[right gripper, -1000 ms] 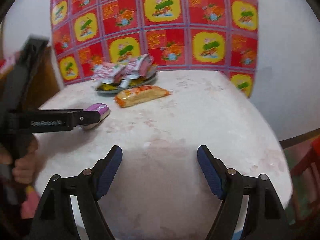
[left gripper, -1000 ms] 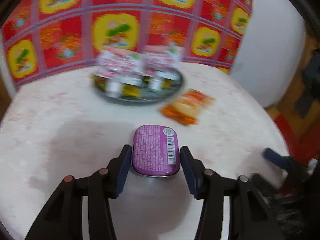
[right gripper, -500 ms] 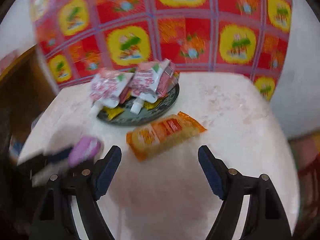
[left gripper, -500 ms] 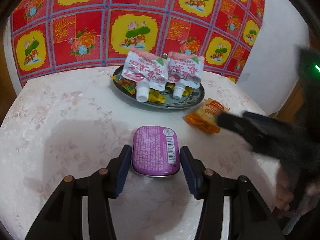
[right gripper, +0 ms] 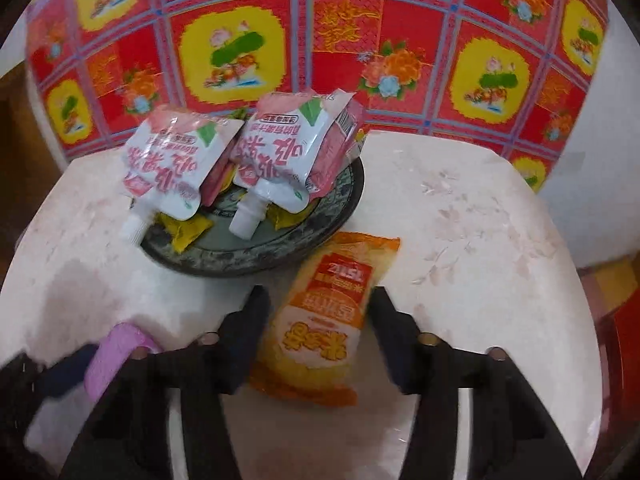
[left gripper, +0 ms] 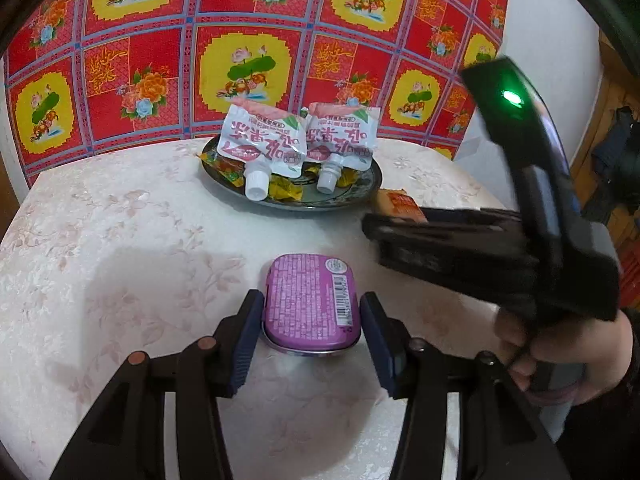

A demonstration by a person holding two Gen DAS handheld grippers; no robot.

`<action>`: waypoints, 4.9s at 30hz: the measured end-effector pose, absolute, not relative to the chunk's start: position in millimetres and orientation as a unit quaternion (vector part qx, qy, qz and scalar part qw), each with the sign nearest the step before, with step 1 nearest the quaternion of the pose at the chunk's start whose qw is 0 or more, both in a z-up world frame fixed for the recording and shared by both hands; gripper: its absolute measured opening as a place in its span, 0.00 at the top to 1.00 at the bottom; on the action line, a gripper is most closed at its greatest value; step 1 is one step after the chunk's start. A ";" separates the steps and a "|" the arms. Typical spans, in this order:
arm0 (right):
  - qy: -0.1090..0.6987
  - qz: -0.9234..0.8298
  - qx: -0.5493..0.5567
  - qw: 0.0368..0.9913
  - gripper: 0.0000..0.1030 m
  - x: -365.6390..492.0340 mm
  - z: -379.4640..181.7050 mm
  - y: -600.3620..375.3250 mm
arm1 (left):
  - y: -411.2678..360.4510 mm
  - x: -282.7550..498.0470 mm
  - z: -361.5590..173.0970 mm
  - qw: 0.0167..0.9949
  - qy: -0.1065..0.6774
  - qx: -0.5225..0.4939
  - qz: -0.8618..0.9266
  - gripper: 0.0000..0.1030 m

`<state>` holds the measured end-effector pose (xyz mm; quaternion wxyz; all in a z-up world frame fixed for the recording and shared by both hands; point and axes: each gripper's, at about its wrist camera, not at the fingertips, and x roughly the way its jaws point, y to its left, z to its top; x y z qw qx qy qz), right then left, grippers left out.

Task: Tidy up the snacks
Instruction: 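Close the left tool on the purple tin while the right tool grasps the orange bread packet, then lift the purple tin and bread packet and carry both over the plate, then open the right tool to drop the bread packet while the left tool releases the tin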

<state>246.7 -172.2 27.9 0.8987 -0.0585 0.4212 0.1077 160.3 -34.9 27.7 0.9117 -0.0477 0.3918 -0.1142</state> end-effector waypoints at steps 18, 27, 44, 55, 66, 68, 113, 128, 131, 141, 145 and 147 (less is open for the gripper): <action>0.386 0.195 -0.095 0.897 0.07 161.8 8.0 -203.0 | -50.3 158.2 26.8 0.910 0.400 0.011 -0.110 0.49; 0.370 0.226 -0.108 0.895 0.61 164.1 12.4 -204.6 | -40.1 138.8 29.0 0.912 0.405 -0.003 -0.059 0.49; 0.375 0.218 -0.074 0.898 0.62 130.8 13.3 -224.0 | -21.5 84.7 27.2 0.923 0.379 -0.039 -0.047 0.50; 0.352 0.204 -0.097 0.908 0.63 148.9 44.5 -228.4 | -14.5 98.7 96.1 0.938 0.342 0.012 -0.060 0.50; 0.260 0.234 -0.098 0.932 0.63 184.9 110.1 -208.2 | -8.1 168.3 129.7 0.943 0.324 0.018 -0.069 0.50; 0.246 0.249 -0.094 0.932 0.63 193.4 114.1 -200.9 | -7.8 180.5 130.1 0.946 0.316 0.010 -0.076 0.50; 0.275 0.318 -0.101 0.902 0.42 276.2 66.9 -148.2 | -2.1 238.7 88.9 0.953 0.260 -0.027 -0.152 0.49; 0.302 0.273 0.033 0.913 0.42 299.8 81.5 -213.1 | -25.4 246.8 67.6 0.933 0.328 0.057 -0.135 0.49; 0.315 0.260 0.031 0.912 0.42 304.7 76.5 -212.0 | -25.1 244.3 70.7 0.935 0.319 0.056 -0.141 0.49; 0.339 0.249 0.021 0.907 0.42 310.5 65.4 -208.1 | -17.2 309.1 103.5 0.911 0.396 0.043 -0.110 0.51; 0.338 0.249 0.022 0.907 0.42 309.6 65.4 -208.8 | 0.5 300.9 95.6 0.909 0.394 -0.014 -0.136 0.51; 0.337 0.251 0.018 0.907 0.42 307.5 64.8 -207.4 | 9.8 281.0 87.2 0.911 0.388 -0.031 -0.133 0.48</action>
